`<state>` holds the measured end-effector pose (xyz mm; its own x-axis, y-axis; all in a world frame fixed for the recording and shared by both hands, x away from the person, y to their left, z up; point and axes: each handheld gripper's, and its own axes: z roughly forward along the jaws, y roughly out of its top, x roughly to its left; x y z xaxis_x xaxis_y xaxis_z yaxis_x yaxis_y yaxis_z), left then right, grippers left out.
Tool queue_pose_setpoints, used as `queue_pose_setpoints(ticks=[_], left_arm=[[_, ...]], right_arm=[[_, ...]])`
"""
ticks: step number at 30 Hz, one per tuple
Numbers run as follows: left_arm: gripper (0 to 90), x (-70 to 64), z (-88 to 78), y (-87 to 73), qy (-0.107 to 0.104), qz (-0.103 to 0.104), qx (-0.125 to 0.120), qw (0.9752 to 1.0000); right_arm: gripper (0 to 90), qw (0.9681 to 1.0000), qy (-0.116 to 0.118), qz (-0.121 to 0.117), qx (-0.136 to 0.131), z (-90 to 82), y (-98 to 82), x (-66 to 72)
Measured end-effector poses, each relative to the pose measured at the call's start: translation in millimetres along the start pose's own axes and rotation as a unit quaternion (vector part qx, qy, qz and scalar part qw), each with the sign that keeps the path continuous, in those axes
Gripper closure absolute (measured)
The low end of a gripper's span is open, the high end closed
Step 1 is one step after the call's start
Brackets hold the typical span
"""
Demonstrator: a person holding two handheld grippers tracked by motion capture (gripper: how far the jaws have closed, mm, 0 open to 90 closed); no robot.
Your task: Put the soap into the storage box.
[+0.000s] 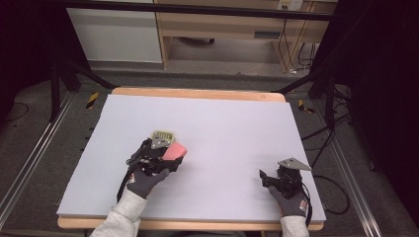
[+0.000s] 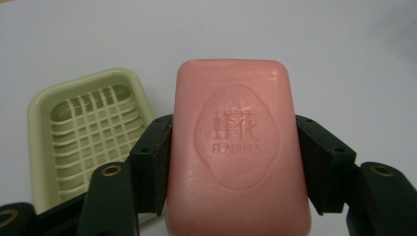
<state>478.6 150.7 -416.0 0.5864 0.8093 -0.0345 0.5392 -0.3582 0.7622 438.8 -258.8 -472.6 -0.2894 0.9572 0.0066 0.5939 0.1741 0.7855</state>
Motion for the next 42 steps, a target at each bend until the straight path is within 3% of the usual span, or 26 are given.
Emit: queue_pose_setpoints(ticks=[18, 31, 42], left_arm=[[37.1, 30.1, -5.0, 3.0, 0.034, -0.030, -0.010, 0.9989], [37.1, 49.9, 10.7, 6.4, 0.057, -0.045, 0.002, 0.9973], [37.1, 58.3, 21.6, 4.6, 0.066, -0.054, 0.007, 0.9964]], right_arm=[[18.9, 1.0000, 0.003, -0.002, 0.001, 0.2, 0.3, 0.3], [18.9, 1.0000, 0.003, -0.004, 0.002, 1.6, 0.4, 0.9], [18.9, 1.0000, 0.004, -0.003, 0.003, 1.6, 0.4, 1.0]])
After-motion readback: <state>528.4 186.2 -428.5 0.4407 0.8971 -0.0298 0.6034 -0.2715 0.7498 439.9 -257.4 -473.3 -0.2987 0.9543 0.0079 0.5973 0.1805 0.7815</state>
